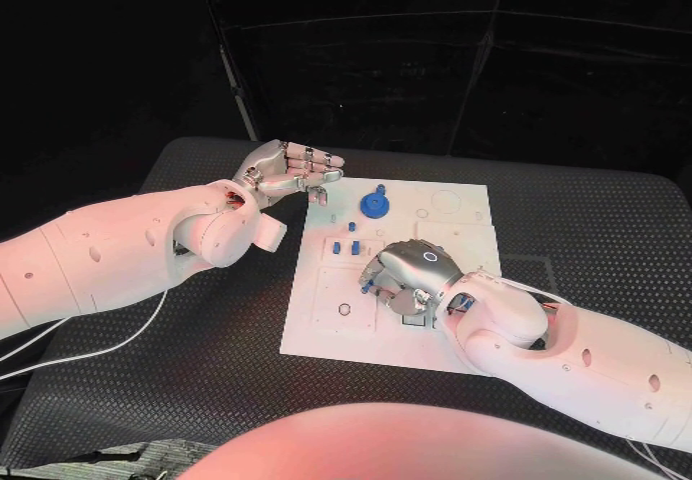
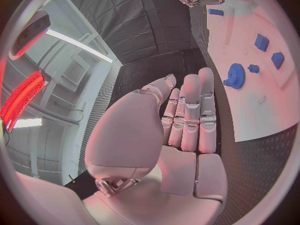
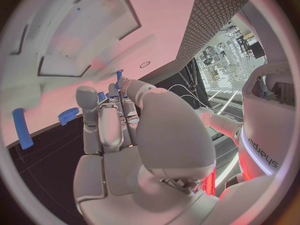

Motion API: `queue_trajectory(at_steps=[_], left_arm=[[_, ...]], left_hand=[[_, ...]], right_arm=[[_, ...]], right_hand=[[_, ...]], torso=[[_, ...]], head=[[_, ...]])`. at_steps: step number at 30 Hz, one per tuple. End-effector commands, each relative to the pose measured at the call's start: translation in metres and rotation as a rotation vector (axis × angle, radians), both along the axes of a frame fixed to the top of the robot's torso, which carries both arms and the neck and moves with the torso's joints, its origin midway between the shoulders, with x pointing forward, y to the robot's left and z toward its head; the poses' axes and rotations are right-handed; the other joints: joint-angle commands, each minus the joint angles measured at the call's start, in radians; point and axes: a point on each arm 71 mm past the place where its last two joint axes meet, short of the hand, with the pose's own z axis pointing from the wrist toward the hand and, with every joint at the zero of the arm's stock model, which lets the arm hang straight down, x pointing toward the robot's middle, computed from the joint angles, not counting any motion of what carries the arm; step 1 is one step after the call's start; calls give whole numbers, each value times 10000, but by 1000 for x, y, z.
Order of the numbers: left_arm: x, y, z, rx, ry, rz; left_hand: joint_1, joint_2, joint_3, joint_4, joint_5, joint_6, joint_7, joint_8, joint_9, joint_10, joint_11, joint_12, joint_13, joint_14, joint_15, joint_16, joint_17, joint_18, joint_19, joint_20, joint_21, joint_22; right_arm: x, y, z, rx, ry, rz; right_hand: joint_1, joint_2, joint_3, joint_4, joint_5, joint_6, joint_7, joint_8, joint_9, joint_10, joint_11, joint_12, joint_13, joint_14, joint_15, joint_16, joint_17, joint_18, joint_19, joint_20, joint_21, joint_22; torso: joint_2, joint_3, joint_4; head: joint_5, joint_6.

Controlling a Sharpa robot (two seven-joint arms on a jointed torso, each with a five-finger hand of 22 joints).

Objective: Assemble the parts on the task board

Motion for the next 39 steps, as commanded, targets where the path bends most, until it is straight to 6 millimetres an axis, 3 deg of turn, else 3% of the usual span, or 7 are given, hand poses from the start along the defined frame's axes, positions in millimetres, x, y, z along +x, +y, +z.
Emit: queue_trajectory(at_steps=[1, 27, 39], left_arm=[[0, -2, 2, -114, -32, -132], [0, -3, 1, -124, 13, -203], [0, -3, 1, -119, 21, -201]], left_hand=[[-22, 50, -36, -42, -5, -90, -11, -59, -5, -58, 10, 51, 5, -86, 7, -28, -11, 122, -57, 6, -51, -18], [-22, 50, -37, -42, -5, -90, -11, -59, -5, -58, 10, 51, 5, -86, 7, -28, -11, 122, -57, 6, -51, -18], [-32, 49, -45, -43, -6, -103, -13, -65, -4, -72, 11, 58, 5, -89, 9, -29, -16, 122, -58, 9, -58, -25]], right_arm=[[1, 1, -1, -240, -74, -44], [1, 7, -5, -622, 324, 82], [3, 7, -8, -740, 419, -76]], right_hand=[[-87, 45, 10, -65, 19, 8, 70, -49, -12, 311, -281, 44, 16, 380, -12, 43, -8, -110, 8, 67, 69, 1], [-238, 52, -67, -80, -56, 23, 68, -65, -6, 319, -280, 5, 15, 380, 1, 58, -11, -111, -6, 88, 85, 18], [-692, -52, -323, -35, 19, -505, 214, -426, -62, -361, -71, -469, -195, 339, 176, 39, -95, -93, -143, 237, -32, -141]], torso=[[-1, 2, 4], [-14, -4, -2], [-8, 1, 0]], head=[[12, -8], [11, -2], [13, 1]])
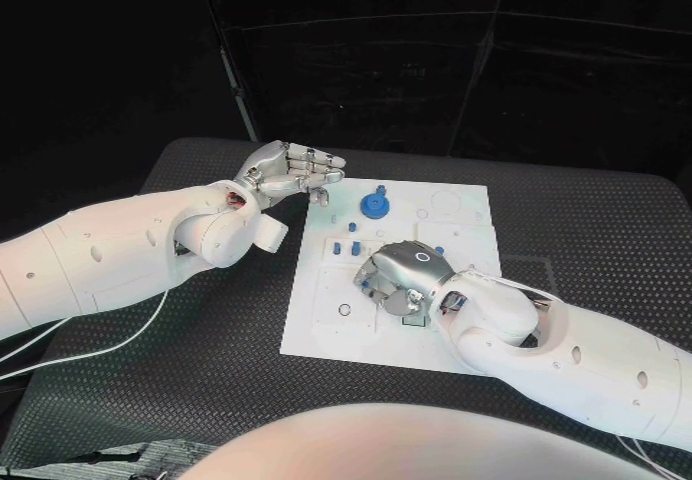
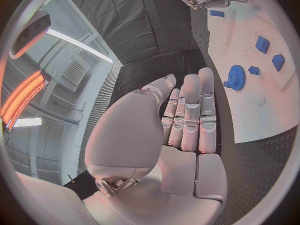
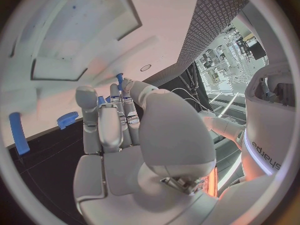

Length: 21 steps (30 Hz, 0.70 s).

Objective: Assemble the parts on the task board

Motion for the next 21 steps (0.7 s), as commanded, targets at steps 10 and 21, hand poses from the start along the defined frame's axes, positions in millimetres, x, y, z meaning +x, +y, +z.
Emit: queue_trajectory(at_steps=[10, 21], left_arm=[[0, -1, 1, -89, -6, -103], [1, 0, 1, -76, -2, -78]], left_hand=[[-32, 49, -18, -15, -6, -73, 17, -65, -5, -72, 12, 58, 4, -89, 9, -29, -8, 122, -58, 9, -58, -16], [-32, 49, -18, -15, -6, -73, 17, -65, -5, -72, 12, 58, 4, -89, 9, -29, -8, 122, -58, 9, -58, -16]], right_arm=[[0, -1, -5, -324, 270, -60], [-2, -1, -2, -176, 202, -10]], right_hand=[[-319, -166, -161, 25, -11, -517, 148, -165, -8, -674, 186, -296, -80, 337, 223, 102, 32, -61, -126, 230, -212, -245], [-351, -165, -199, 32, -8, -471, 130, -129, 13, -619, 170, -221, -55, 329, 221, 103, 16, -53, -124, 248, -223, -254]], torso=[[5, 5, -5], [5, 7, -16]], head=[[4, -8], [11, -28]])
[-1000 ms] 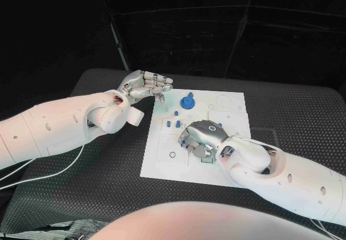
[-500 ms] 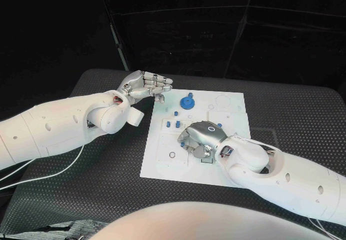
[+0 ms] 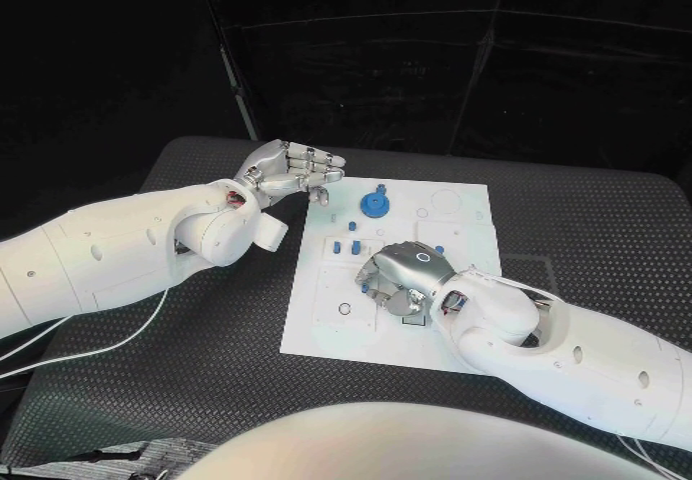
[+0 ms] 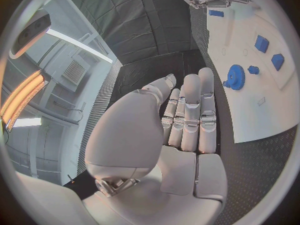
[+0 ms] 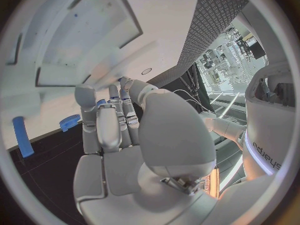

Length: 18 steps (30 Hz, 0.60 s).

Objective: Assemble the parts on the task board

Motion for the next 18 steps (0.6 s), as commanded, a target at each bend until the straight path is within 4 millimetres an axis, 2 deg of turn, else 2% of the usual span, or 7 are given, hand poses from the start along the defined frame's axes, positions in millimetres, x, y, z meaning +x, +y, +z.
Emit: queue_trajectory(at_steps=[1, 8, 14, 18], left_arm=[[0, -1, 1, -91, -22, -89], [0, 1, 1, -75, -23, -55], [1, 4, 1, -41, -25, 17], [1, 5, 1, -29, -24, 40]], left_hand=[[-33, 49, -18, -15, -6, -74, 16, -65, -6, -72, 11, 58, 4, -89, 9, -29, -9, 122, -58, 8, -58, -17], [-29, 61, -18, -23, -3, -80, 8, -66, -3, -88, 8, 66, 5, -92, 9, -29, -15, 124, -58, 10, -66, -25], [-29, 61, -18, -23, -3, -80, 8, -66, -3, -88, 8, 66, 5, -92, 9, -29, -15, 124, -58, 10, -66, -25], [-26, 62, -18, -26, -2, -82, 6, -66, -3, -91, 8, 68, 5, -92, 8, -29, -16, 125, -58, 10, -68, -26]], right_arm=[[-2, 1, 0, -1, 64, 45], [-4, -7, 6, 403, -206, -72], [-10, -22, 18, 1033, -609, -277], [-6, -35, 32, 1667, -980, -621]], right_hand=[[-135, -48, -90, 16, -8, -25, -23, 28, 8, -30, -44, 57, 12, 344, 62, 56, -9, -48, -4, 55, -56, -38], [-173, -156, -188, -21, 30, -921, -83, -30, -29, -515, -20, 26, -10, 308, 89, 52, -66, 1, -140, 73, -239, -315], [-228, -223, -378, -5, -16, -1188, -66, -13, -11, -858, 29, 65, -6, 237, 126, -60, -236, 40, -296, 112, -427, -589], [-319, -232, -585, 103, -151, -1244, -54, -1, 1, -938, 24, 187, 10, 232, 129, -68, -264, 43, -290, 127, -476, -624]], torso=[[-3, -3, -3], [-16, 9, -4], [-23, 7, -32], [-32, 2, -21]], head=[[-4, 2], [-5, 24], [-15, 102], [-82, 187]])
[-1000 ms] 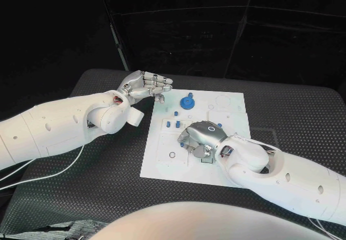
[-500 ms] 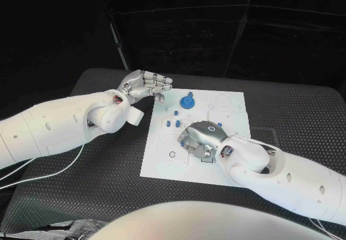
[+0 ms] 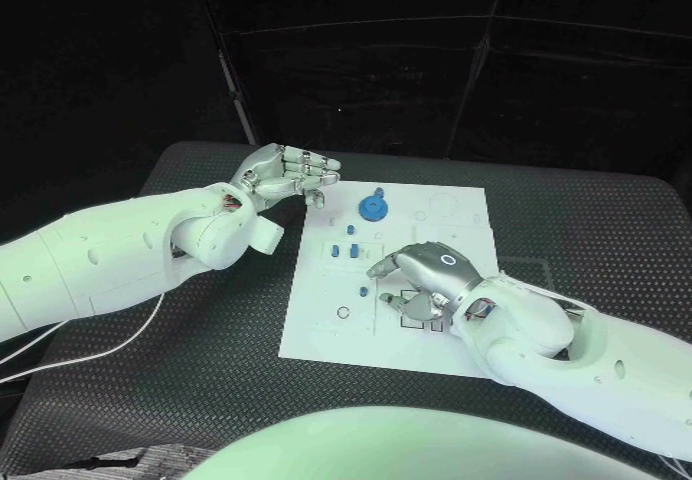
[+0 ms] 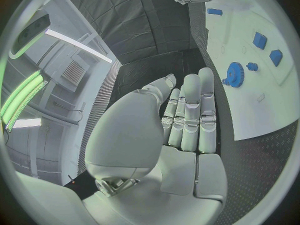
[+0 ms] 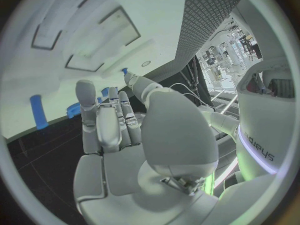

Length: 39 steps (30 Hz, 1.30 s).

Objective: Assemble the parts on the task board

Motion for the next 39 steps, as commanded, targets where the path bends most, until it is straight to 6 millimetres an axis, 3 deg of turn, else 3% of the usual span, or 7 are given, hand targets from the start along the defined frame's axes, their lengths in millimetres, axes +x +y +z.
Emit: queue_trajectory(at_steps=[1, 9, 15, 22, 28, 32, 39], left_arm=[[0, 0, 1, -81, -32, -60], [1, 0, 1, -79, -28, -59], [1, 0, 1, -80, -27, -61], [1, 0, 1, -77, -18, -61], [1, 0, 0, -78, -9, -68], [1, 0, 0, -81, -8, -74], [1, 0, 0, -76, -5, -66]], left_hand=[[-26, 62, -18, -28, -2, -83, 6, -67, -3, -92, 8, 69, 5, -92, 8, -29, -18, 125, -58, 10, -68, -11], [-24, 63, -18, -30, -2, -84, 3, -67, -3, -95, 7, 70, 5, -93, 7, -29, -19, 125, -58, 10, -69, -12], [-24, 63, -18, -30, -2, -84, 3, -67, -3, -95, 7, 70, 5, -93, 7, -29, -19, 125, -58, 10, -69, -12], [-24, 63, -18, -30, -2, -84, 3, -67, -3, -95, 7, 70, 5, -93, 7, -29, -19, 125, -58, 10, -69, -12], [-24, 63, -18, -30, -2, -84, 3, -67, -3, -95, 7, 70, 5, -93, 7, -29, -19, 125, -58, 10, -69, -12], [-22, 67, -19, -35, -1, -84, -2, -66, -1, -100, 5, 76, 6, -94, 6, -30, -22, 126, -58, 10, -73, -15], [-21, 68, -19, -36, -1, -84, -3, -65, -1, -101, 4, 78, 6, -94, 6, -30, -23, 126, -58, 10, -73, -16]], right_arm=[[4, -7, 18, 1206, -543, -369], [31, -44, 42, 955, -254, -1553], [40, -63, 39, -360, 318, -1977], [42, -71, 31, -1444, 953, -1976], [43, -71, 27, -1805, 1237, -1951], [44, -70, 27, -1833, 1212, -1994], [44, -67, 27, -1746, 1123, -1955]], right_hand=[[-112, -8, -153, 34, -80, -105, -17, 0, 12, -89, -16, 111, 15, 233, 56, -37, -24, 43, -63, 23, -68, -20], [-233, -47, -959, 339, -138, -299, -213, -1, 11, -381, -25, 361, 10, 187, 65, -133, -192, 66, -101, 25, -273, -248], [257, 136, -2712, 884, -120, -384, -441, 8, 25, -1026, 74, 709, 28, 4, 135, -472, -708, 143, -384, 127, -822, -939], [669, 167, -3510, 1411, -125, -350, -546, 11, 25, -1244, 86, 1006, 19, -77, 160, -640, -991, 187, -455, 129, -1046, -1197], [884, 348, -3604, 1568, -171, -226, -497, 37, 38, -1093, 32, 1255, 43, -45, 113, -590, -954, 175, -365, 105, -1032, -1149], [1124, 669, -3484, 1544, -409, 151, -176, 127, 74, -713, -91, 1536, 45, 70, 11, -462, -818, 124, -95, 11, -832, -843], [1397, 1021, -3087, 1532, -535, 716, -126, 176, 78, 110, -194, 1634, -17, 144, -100, -437, -795, 28, 299, -101, -483, -333]], torso=[[-12, -2, -1], [2, -15, 18], [16, -15, 22], [18, -17, 32], [29, -10, 24], [23, -9, 29], [24, -5, 32]], head=[[-52, 68], [-306, 300], [-395, 352], [-431, 337], [-425, 312], [-437, 292], [-441, 273]])
